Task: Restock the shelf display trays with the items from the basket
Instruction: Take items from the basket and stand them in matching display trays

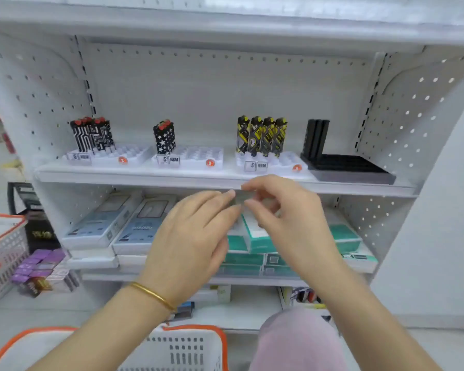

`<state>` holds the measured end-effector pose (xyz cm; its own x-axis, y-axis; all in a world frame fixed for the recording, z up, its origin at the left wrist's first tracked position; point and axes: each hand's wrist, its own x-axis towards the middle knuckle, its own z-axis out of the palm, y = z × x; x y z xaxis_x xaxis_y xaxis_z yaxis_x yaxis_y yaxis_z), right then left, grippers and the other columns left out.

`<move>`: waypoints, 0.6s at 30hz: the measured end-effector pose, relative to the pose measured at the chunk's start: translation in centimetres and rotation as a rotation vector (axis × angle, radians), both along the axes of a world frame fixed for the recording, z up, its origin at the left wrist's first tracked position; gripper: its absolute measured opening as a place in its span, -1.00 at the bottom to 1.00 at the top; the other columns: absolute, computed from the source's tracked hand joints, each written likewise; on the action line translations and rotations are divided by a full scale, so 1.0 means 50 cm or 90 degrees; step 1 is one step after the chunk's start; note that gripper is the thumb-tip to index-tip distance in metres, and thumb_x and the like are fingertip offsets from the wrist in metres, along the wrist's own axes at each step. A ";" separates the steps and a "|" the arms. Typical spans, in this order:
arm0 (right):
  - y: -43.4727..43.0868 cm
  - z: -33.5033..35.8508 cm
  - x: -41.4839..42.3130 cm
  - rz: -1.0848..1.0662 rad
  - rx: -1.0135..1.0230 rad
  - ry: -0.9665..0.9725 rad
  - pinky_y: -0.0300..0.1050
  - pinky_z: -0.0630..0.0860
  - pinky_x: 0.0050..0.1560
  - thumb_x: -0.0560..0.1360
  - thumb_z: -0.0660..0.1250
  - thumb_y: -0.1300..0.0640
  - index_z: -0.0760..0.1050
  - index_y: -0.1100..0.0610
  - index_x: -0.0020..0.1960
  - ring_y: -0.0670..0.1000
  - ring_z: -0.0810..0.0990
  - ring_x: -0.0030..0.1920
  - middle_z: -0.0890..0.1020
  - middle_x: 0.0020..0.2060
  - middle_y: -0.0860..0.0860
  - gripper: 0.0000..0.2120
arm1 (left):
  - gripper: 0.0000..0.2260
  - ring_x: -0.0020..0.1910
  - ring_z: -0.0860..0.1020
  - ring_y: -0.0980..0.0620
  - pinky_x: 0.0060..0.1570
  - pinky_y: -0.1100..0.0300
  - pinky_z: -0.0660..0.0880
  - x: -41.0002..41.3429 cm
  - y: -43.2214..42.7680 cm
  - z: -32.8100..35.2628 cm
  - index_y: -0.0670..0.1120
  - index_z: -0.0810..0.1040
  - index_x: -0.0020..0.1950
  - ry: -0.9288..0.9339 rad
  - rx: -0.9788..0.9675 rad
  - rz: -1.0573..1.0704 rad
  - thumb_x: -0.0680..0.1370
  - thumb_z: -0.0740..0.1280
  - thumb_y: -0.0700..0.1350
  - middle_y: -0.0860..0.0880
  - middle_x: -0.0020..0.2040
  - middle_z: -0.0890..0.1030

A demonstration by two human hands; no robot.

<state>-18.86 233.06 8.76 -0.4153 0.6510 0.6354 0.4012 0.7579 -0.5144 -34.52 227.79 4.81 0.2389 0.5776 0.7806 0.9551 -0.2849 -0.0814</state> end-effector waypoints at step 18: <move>-0.109 -0.615 -0.214 0.216 -0.618 -0.545 -0.22 0.45 -0.12 0.58 0.21 0.16 0.45 0.18 0.24 0.08 0.59 0.04 0.54 0.15 0.07 -0.75 | -0.54 0.13 0.53 -0.12 0.04 0.12 0.50 -0.304 -0.269 -0.699 -0.14 0.22 0.45 -0.311 -1.055 0.532 0.57 0.24 -0.20 -0.18 0.27 0.45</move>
